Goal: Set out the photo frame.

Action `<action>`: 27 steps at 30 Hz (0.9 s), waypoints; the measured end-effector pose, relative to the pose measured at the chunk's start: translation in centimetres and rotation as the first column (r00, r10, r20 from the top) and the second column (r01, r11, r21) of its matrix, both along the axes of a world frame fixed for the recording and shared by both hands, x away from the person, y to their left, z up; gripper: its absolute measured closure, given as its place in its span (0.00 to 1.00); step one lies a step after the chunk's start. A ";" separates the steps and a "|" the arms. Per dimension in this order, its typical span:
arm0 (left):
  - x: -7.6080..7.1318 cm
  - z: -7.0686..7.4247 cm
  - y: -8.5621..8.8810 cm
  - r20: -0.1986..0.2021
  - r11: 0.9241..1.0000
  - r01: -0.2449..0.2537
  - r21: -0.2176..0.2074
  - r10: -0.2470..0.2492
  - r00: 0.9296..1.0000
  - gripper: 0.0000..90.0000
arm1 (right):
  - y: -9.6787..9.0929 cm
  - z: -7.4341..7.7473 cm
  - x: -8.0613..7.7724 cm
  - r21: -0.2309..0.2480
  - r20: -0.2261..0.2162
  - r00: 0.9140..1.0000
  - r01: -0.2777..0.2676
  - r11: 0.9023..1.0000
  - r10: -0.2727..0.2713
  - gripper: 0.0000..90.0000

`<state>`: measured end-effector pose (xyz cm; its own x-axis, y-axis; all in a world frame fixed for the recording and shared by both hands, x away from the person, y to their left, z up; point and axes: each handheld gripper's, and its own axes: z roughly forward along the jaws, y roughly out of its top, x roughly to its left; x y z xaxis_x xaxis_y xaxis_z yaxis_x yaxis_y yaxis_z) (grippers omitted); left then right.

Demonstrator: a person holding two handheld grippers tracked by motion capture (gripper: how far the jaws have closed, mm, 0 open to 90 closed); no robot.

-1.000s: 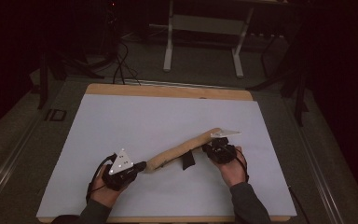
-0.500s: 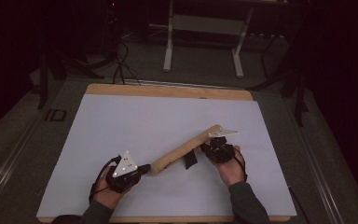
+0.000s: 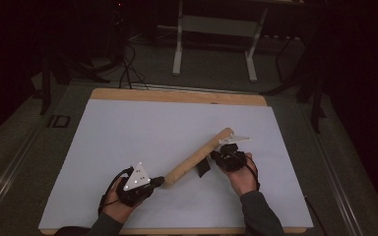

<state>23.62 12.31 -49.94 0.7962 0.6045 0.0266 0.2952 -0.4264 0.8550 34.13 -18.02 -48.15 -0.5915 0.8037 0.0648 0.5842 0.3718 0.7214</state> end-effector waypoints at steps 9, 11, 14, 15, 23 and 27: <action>-0.2 -0.1 -0.7 -0.001 1.000 0.022 -0.006 -0.022 1.000 1.00 | 0.2 0.1 0.0 0.000 0.001 1.000 -0.005 1.000 0.005 0.99; -0.2 -0.1 -0.8 -0.002 1.000 0.029 -0.008 -0.029 1.000 1.00 | 0.3 0.2 0.0 0.002 0.001 1.000 -0.005 1.000 0.005 0.99; -0.3 -0.1 -1.1 -0.004 0.999 0.042 -0.012 -0.042 0.999 1.00 | 0.4 0.3 0.1 0.002 0.001 1.000 -0.006 1.000 0.006 0.99; -0.3 -0.1 -1.2 -0.003 0.999 0.043 -0.012 -0.043 0.999 1.00 | 0.4 0.3 0.1 0.002 0.001 1.000 -0.007 1.000 0.007 0.99; -0.4 -0.2 -1.9 -0.008 0.998 0.064 -0.022 -0.064 0.998 1.00 | 0.5 0.6 0.1 0.001 0.002 1.000 -0.015 1.000 0.015 1.00; -0.5 -0.2 -2.3 -0.004 0.997 0.070 -0.024 -0.070 0.998 1.00 | 0.5 0.6 0.1 0.009 0.000 1.000 -0.017 1.000 0.017 1.00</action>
